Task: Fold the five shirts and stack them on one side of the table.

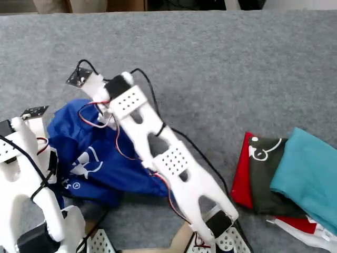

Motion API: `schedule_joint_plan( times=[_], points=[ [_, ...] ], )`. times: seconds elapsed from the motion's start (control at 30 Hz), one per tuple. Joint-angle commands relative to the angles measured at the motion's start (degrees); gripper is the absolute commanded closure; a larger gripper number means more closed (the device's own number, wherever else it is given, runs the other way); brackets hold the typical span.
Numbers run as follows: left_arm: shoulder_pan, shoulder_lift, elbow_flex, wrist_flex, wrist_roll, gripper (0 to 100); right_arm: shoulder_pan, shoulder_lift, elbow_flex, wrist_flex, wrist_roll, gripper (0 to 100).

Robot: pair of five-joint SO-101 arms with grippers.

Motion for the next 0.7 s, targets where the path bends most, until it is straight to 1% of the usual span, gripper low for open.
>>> schedule_joint_plan(
  times=[0.0,0.03,0.13,0.2,0.3,0.53,0.6,0.67],
  points=[
    [-0.6,-1.5,-0.1,0.4,-0.1,98,-0.2,1.9,-5.1,1.0,-1.6,84.1],
    [-0.6,-1.5,-0.1,0.4,-0.1,98,0.1,2.2,-5.1,1.3,-1.8,86.8],
    [-0.6,-1.5,-0.1,0.4,-0.1,98,1.9,2.2,-5.1,1.4,-1.6,99.8],
    [-0.6,-1.5,-0.1,0.4,-0.1,98,3.5,1.9,-5.4,1.4,-1.8,98.0],
    [-0.8,-1.5,-0.6,0.4,-0.2,98,6.0,1.8,-5.6,1.5,-1.4,99.3],
    [-6.3,-1.5,-0.5,-5.5,-0.4,98,14.3,1.7,-5.1,1.8,-1.4,99.3],
    [-6.4,-1.5,-0.4,-5.6,-0.4,98,14.5,0.7,-5.1,1.8,-1.4,99.2],
    [-6.1,-1.5,-0.4,-5.5,-0.3,98,12.8,-0.7,-5.0,1.8,-1.4,98.8]
  ],
)
